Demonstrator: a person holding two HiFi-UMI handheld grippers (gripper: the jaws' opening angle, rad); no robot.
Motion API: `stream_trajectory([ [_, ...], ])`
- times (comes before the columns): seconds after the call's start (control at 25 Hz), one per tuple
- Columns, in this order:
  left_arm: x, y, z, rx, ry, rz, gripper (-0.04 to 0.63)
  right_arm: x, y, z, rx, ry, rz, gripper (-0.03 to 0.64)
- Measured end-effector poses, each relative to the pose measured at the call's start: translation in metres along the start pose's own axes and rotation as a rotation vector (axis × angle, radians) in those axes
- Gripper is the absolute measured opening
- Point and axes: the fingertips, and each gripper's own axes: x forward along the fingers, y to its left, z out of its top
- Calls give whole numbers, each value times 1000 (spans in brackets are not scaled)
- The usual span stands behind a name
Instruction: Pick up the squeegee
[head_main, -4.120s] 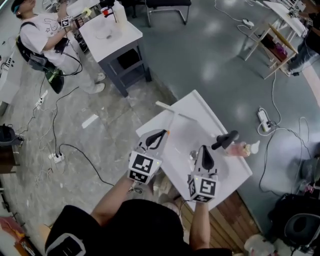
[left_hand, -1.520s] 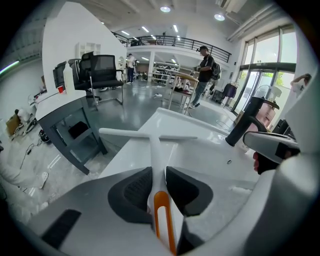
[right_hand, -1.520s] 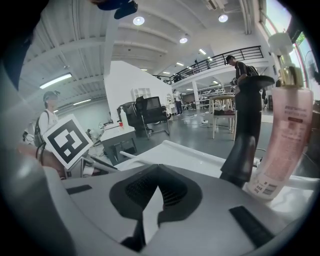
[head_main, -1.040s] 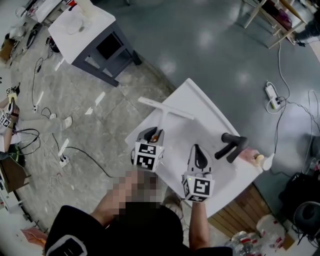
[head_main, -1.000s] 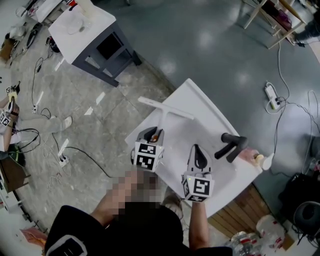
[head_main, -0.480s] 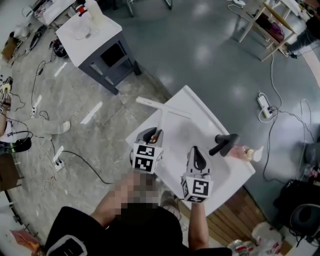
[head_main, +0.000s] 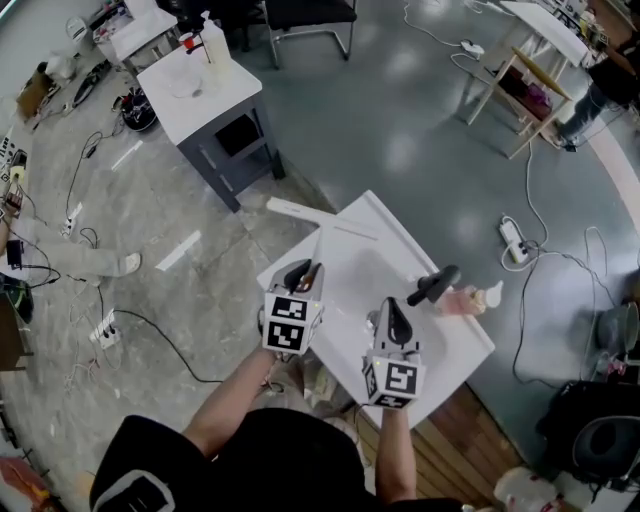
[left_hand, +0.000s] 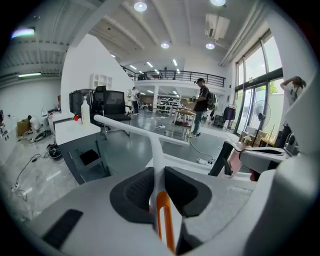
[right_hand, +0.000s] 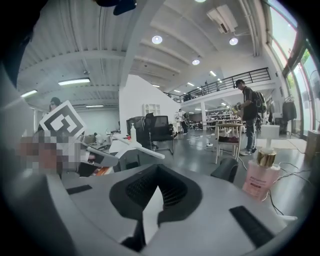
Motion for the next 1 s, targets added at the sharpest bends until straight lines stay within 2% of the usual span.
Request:
stream_trajectory([
  [0.52, -111, -34, 38, 40, -206, 31, 67, -67, 7, 47, -48, -107, 9, -2],
  [0.76, -154, -51, 34, 65, -263, 35, 67, -96, 13, 57, -54, -135, 24, -2],
  [1.0, -185, -61, 17, 76, -285, 47, 67, -121, 19, 56, -72, -156, 41, -2],
])
